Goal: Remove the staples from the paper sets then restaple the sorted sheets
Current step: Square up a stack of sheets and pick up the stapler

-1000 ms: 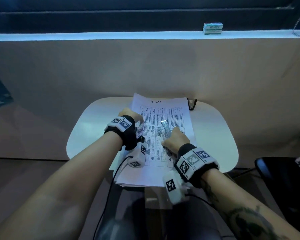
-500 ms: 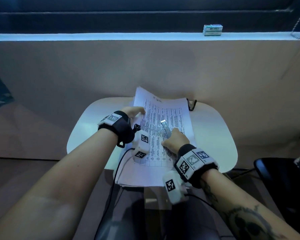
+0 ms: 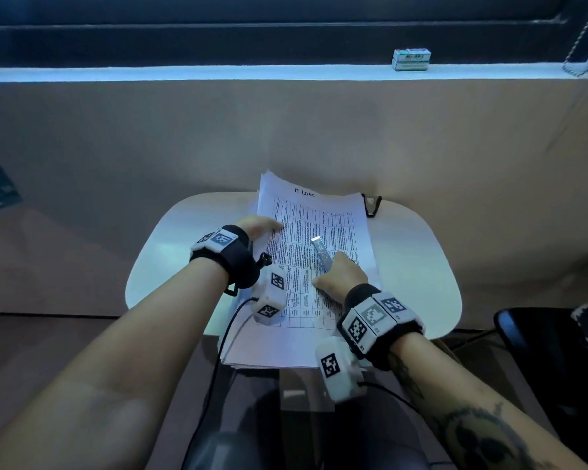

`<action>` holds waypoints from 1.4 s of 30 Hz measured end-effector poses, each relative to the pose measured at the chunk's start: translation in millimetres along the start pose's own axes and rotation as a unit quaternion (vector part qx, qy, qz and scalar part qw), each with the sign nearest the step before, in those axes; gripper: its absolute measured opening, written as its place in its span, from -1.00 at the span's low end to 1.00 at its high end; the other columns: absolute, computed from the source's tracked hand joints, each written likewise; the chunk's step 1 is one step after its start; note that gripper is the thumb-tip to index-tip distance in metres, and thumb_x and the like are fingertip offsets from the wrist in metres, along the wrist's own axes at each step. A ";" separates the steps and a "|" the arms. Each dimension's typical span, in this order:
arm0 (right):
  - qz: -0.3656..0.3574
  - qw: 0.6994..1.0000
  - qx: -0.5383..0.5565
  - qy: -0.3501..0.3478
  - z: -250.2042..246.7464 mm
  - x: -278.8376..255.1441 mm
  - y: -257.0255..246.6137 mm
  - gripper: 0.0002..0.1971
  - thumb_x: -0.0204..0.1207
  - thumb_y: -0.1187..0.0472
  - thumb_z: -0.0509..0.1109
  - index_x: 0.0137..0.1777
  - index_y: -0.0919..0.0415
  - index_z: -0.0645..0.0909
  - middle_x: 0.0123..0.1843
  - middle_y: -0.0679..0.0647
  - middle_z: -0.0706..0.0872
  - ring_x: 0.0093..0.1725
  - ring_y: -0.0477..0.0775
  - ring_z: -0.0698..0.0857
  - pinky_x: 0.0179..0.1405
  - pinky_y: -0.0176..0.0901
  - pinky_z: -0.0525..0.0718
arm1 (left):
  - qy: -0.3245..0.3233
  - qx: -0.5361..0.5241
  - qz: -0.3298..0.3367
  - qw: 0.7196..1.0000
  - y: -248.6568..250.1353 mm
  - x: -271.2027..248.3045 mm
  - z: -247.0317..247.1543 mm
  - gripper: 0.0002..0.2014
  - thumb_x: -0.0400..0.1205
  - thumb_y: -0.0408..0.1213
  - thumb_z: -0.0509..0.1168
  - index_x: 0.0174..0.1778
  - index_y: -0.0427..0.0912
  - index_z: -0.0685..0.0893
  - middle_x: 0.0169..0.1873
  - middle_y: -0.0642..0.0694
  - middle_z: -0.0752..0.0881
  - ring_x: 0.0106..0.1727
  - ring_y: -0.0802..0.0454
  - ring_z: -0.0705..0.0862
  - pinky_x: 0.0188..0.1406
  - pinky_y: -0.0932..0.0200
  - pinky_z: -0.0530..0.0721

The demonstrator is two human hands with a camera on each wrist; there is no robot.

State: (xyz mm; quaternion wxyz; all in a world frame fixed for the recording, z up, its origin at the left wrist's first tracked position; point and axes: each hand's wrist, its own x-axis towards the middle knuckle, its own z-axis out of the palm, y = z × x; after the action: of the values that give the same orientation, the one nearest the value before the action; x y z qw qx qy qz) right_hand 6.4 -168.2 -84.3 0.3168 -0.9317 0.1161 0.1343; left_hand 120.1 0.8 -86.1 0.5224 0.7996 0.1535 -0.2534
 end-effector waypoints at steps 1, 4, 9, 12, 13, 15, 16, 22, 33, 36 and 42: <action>-0.001 1.000 0.002 0.001 0.1 0.1 -0.3 -0.76 0.54 0.20 0.31 0.07 0.21 0.31 -0.06 0.10 0.50 -0.10 0.13 0.55 -0.17 -0.11 0.48 | -0.015 -0.010 -0.006 1.000 -4.1 13.4 -3.2 -0.27 0.34 0.00 0.49 0.37 -0.30 0.49 0.36 -0.29 0.56 0.29 -0.31 0.58 0.15 -0.14 0.61; -0.001 1.000 0.029 -0.011 -0.4 1.2 -1.1 -0.78 0.53 0.23 0.30 0.05 0.22 0.32 -0.15 0.07 0.49 -0.21 0.06 0.54 -0.27 -0.13 0.49 | -0.014 -0.032 0.032 0.999 0.9 6.2 -7.0 -0.43 0.45 -0.12 0.47 0.29 -0.38 0.55 0.24 -0.30 0.64 0.20 -0.25 0.63 0.29 -0.19 0.54; -0.039 0.966 0.246 0.064 -33.7 -4.7 5.8 -0.88 0.57 0.17 0.32 -0.09 0.16 0.42 -0.21 0.05 0.48 -0.28 -0.02 0.49 -0.05 0.05 0.67 | -0.027 -0.126 0.162 0.978 24.7 -68.4 -6.3 -0.76 0.54 -0.36 0.39 0.07 -0.38 0.59 -0.15 -0.20 0.67 -0.18 -0.03 0.66 -0.03 0.10 0.67; -0.096 0.930 0.305 0.184 -75.2 -11.1 1.5 -0.76 0.54 0.14 0.36 -0.31 0.04 0.40 -0.04 0.18 0.47 -0.15 0.10 0.54 0.02 0.00 0.65 | -0.062 -0.149 0.241 0.957 33.0 -97.9 -17.2 -0.72 0.49 -0.28 0.41 0.06 -0.33 0.60 -0.12 -0.19 0.67 -0.11 -0.05 0.65 -0.05 0.17 0.73; -0.112 0.912 0.345 0.193 -89.1 -15.2 -3.2 -0.76 0.55 0.17 0.36 -0.32 0.06 0.42 -0.03 0.18 0.48 -0.12 0.10 0.56 -0.03 -0.07 0.63 | -0.076 -0.153 0.264 0.949 36.1 -105.9 -21.5 -0.55 0.39 -0.16 0.50 0.10 -0.34 0.62 -0.08 -0.20 0.70 -0.07 -0.08 0.67 -0.01 0.11 0.75; -0.150 0.871 0.437 0.167 -112.0 -22.7 -13.0 -0.79 0.59 0.24 0.33 -0.28 0.09 0.44 -0.18 0.10 0.56 -0.21 0.02 0.60 -0.20 -0.19 0.61 | -0.098 -0.144 0.300 0.938 43.9 -123.1 -26.2 -0.29 0.12 0.04 0.62 0.09 -0.31 0.65 -0.11 -0.14 0.77 -0.10 -0.02 0.74 -0.11 0.12 0.77; -0.174 0.851 0.471 0.151 -120.8 -26.9 -17.7 -0.80 0.60 0.26 0.31 -0.26 0.10 0.45 -0.26 0.03 0.58 -0.27 -0.05 0.62 -0.29 -0.25 0.61 | -0.100 -0.148 0.314 0.932 48.0 -129.8 -28.0 -0.24 0.05 0.08 0.64 0.08 -0.28 0.67 -0.11 -0.11 0.79 -0.10 0.01 0.76 -0.13 0.16 0.75; -0.301 0.819 0.413 0.260 -138.1 -53.0 -41.3 -0.77 0.60 0.26 0.30 -0.25 0.05 0.39 -0.25 0.00 0.46 -0.24 -0.08 0.47 -0.25 -0.36 0.50 | 0.050 -0.109 0.422 0.899 73.6 -176.9 -27.4 -0.55 0.50 -0.08 0.42 0.14 -0.37 0.63 0.06 -0.42 0.69 0.07 -0.27 0.68 0.23 -0.26 0.61; -0.312 0.828 0.303 0.354 -87.5 -85.7 -38.8 -0.92 0.56 0.34 0.34 -0.07 0.19 0.48 -0.13 0.08 0.43 -0.23 -0.56 0.43 -0.30 -0.68 0.34 | 0.155 -0.169 0.498 0.836 44.4 -208.1 -4.6 -0.78 0.36 -0.07 0.44 -0.09 0.04 0.70 -0.24 0.18 0.81 -0.15 0.22 0.78 -0.24 0.35 0.68; -0.309 0.822 0.307 0.367 -94.7 -82.9 -37.9 -0.86 0.55 0.36 0.35 -0.15 0.16 0.47 -0.21 -0.04 0.42 -0.24 -0.51 0.45 -0.28 -0.65 0.37 | 0.156 -0.219 0.538 0.799 61.8 -214.7 -16.8 -0.80 0.48 -0.07 0.41 -0.06 -0.06 0.65 -0.22 0.09 0.81 -0.14 0.13 0.79 -0.23 0.30 0.72; -0.297 0.818 0.319 0.376 -97.7 -78.7 -39.2 -0.81 0.56 0.34 0.35 -0.21 0.13 0.43 -0.16 -0.12 0.34 -0.22 -0.37 0.44 -0.24 -0.67 0.39 | 0.252 -0.218 0.589 0.736 78.1 -216.8 -21.2 -0.94 0.58 -0.21 0.36 -0.20 -0.06 0.67 -0.30 0.02 0.71 -0.22 0.10 0.67 -0.21 0.13 0.68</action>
State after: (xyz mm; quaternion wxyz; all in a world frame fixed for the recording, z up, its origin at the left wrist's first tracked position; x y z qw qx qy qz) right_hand -38.3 -188.2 37.7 0.5520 -0.7459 -0.0198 -0.3722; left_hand -13.6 -7.5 102.6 0.6697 0.6289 -0.1704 0.3562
